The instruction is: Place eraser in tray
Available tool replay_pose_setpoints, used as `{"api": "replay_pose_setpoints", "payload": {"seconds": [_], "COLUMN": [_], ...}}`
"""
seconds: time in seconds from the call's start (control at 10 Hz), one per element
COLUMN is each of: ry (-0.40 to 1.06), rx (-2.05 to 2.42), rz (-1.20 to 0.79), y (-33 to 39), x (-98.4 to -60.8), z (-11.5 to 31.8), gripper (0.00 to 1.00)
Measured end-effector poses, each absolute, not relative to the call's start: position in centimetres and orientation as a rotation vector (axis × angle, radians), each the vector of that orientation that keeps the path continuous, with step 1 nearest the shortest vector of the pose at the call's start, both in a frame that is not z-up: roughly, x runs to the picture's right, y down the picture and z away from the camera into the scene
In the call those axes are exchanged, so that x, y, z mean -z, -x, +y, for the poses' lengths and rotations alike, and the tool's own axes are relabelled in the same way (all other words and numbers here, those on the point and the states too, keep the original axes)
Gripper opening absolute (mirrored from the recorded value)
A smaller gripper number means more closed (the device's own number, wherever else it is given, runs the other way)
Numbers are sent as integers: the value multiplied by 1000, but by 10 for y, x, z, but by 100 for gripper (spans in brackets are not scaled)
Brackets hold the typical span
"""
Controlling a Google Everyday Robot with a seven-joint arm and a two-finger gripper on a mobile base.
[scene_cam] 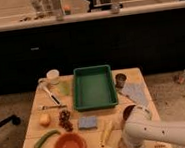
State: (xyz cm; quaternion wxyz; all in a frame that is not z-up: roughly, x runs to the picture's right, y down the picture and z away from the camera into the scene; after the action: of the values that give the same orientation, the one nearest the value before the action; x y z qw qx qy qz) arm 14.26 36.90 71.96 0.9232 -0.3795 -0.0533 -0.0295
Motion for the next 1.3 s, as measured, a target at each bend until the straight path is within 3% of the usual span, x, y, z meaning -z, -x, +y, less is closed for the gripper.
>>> {"api": "replay_pose_setpoints", "payload": {"seconds": [0.2, 0.3, 1.0, 1.3], "ry": [785, 787, 781, 763], "rx": [32, 22, 5, 42], "rz": [-103, -102, -133, -152], "y": [-148, -150, -143, -121], "x": [-725, -726, -721, -712], "z": [370, 370, 368, 365], "gripper": [78, 72, 4, 0]}}
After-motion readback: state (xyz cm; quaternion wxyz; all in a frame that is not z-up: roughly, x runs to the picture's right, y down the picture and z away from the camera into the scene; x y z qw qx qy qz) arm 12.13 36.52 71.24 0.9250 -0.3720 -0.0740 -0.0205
